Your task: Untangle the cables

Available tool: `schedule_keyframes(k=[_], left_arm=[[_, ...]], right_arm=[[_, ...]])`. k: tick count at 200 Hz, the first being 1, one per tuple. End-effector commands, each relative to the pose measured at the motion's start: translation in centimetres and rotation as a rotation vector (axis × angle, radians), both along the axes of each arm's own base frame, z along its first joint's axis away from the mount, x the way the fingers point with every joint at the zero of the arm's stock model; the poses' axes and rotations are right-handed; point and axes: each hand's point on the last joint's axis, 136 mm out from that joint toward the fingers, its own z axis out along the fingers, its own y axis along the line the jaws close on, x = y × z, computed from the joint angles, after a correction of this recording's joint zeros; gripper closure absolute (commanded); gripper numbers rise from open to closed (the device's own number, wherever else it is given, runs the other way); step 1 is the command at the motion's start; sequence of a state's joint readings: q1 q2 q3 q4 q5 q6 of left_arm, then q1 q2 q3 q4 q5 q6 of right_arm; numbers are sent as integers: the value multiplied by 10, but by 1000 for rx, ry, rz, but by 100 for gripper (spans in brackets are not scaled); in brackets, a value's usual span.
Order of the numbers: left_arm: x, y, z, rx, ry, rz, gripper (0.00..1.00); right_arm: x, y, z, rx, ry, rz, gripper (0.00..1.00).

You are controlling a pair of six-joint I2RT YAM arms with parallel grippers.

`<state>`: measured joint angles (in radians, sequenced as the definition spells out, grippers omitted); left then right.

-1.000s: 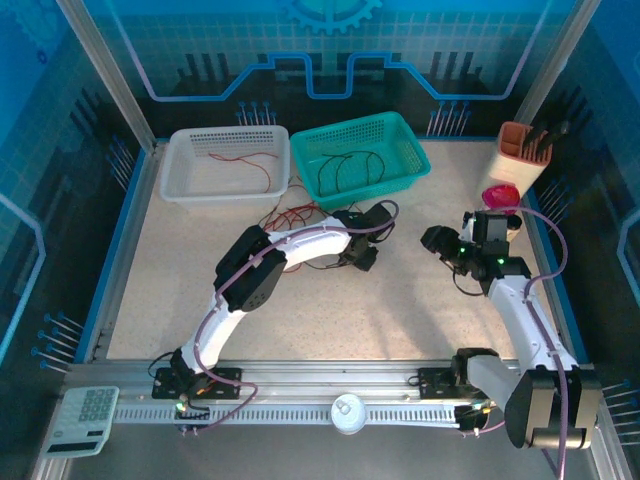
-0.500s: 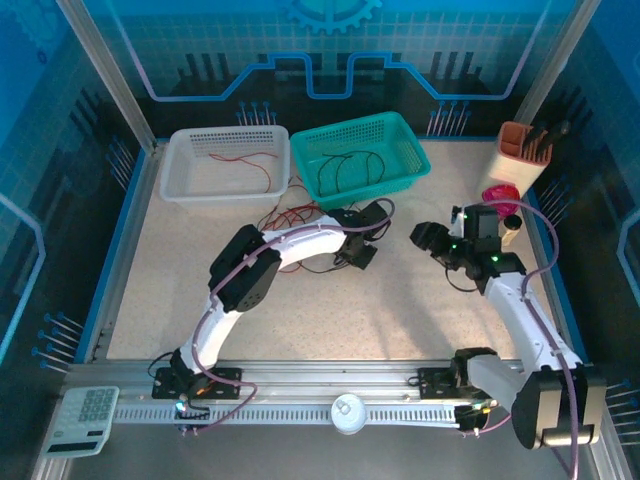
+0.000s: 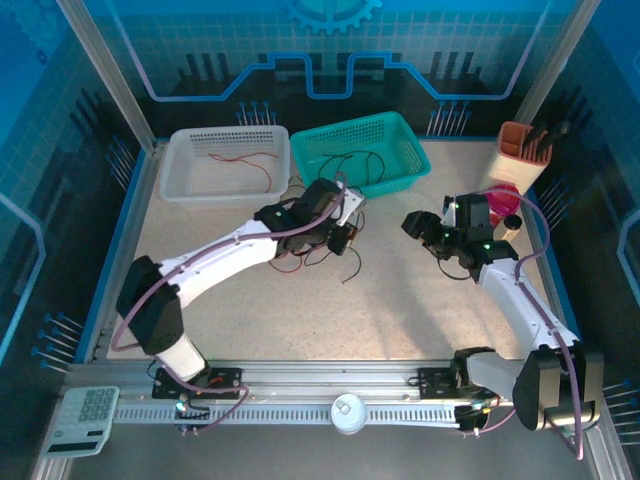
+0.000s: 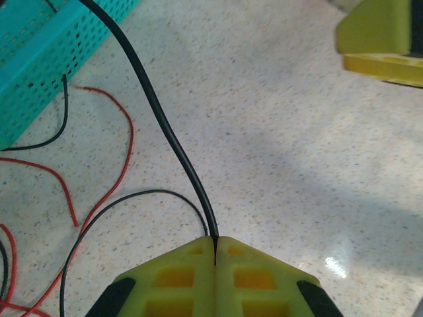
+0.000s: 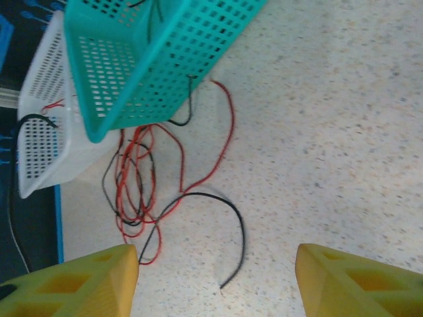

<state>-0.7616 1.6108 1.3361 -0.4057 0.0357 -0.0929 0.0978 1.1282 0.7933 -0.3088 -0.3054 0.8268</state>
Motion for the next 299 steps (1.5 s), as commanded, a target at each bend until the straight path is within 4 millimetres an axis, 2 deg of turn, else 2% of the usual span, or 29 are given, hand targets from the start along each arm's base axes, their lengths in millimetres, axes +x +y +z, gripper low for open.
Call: schedule_keyframes(k=[1,44,50,53,60,113,159,168,180,204,215,231,253,261,266,285,299], left_arm=[[-11,-11,23,-128,-56,-104,100],[-25,-14,47,-228,-96,-170,100],[-28,-15,50,-243,-99,-181,100],[-29,-15,52,-250,-100,-184,100],[-31,-17,56,-266,-105,-193,100],[-42,-18,76,-346,-125,-224,100],[-47,-15,82,-352,-135,-239,100],[-48,-15,82,-351,-134,-241,100],[-49,-15,79,-351,-127,-245,100],[-52,-13,73,-352,-117,-244,100],[-54,-10,70,-357,-114,-238,100],[-57,-7,69,-366,-118,-228,100],[-57,-1,71,-378,-130,-199,100],[-57,0,73,-386,-135,-190,83],[-57,0,74,-391,-137,-186,77],[-56,2,79,-411,-152,-172,64],[-54,3,82,-420,-162,-162,62]], right_arm=[[8,20,30,135,-50,32,32],[14,48,72,256,-134,126,29],[14,52,71,260,-126,139,29],[16,54,82,264,-151,149,29],[18,59,89,266,-161,162,29],[43,81,110,341,-180,197,29],[50,117,121,432,-173,285,31],[50,121,122,439,-175,292,34],[51,123,126,443,-186,300,44],[53,119,136,438,-217,300,80],[53,116,142,427,-229,301,100],[51,113,156,413,-258,311,100],[45,113,186,398,-315,334,100],[42,114,199,396,-337,343,100],[40,115,206,395,-351,350,100],[33,120,236,392,-405,373,100],[28,125,257,391,-442,388,100]])
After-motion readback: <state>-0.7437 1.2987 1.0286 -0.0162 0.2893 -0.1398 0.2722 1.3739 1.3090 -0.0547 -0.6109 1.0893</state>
